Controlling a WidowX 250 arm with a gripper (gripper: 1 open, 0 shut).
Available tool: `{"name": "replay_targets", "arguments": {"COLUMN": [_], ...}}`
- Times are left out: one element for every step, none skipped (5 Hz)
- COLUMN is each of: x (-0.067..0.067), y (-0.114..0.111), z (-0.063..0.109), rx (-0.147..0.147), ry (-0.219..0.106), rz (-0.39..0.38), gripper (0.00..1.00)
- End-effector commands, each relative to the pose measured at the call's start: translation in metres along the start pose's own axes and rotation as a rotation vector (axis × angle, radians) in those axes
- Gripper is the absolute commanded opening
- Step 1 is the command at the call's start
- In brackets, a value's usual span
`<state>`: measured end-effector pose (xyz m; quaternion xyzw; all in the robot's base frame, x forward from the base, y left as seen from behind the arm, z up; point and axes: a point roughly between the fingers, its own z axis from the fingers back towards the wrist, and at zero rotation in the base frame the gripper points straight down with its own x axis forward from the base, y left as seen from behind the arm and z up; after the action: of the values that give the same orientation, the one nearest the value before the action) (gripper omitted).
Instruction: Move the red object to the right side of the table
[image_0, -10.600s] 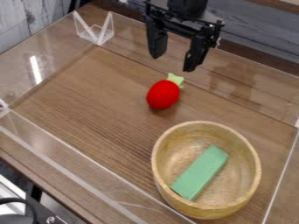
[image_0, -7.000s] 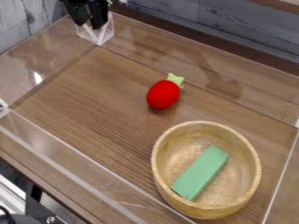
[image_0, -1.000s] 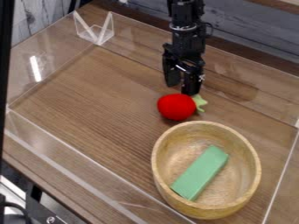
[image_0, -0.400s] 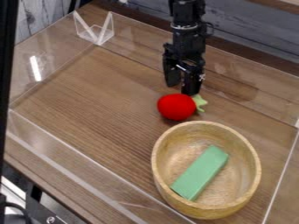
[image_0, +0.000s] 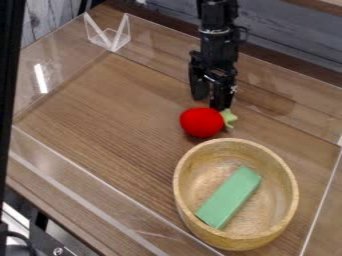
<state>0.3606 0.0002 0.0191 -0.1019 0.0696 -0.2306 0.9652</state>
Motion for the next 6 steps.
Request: {"name": "replay_targets", "arguments": {"x": [0.0027, 0.0024, 0.0021, 0.0019, 0.0016, 0.0012], "y": [-0.0063, -0.0069, -0.0076, -0.0083, -0.0090, -0.0097], "z": [0.0030, 0.0024, 0.0017, 0.0011, 0.0010, 0.0012], "rx": [0.001, -0.005, -0.011, -0.017, -0.023, -0.029], "ry": [0.004, 0.013, 0.022, 0.031, 0.039, 0.047], "rz": [-0.021, -0.023, -0.025, -0.026, -0.027, -0.029], "gripper": [1.00, 1.00, 1.00, 1.00, 1.00, 1.00]}}
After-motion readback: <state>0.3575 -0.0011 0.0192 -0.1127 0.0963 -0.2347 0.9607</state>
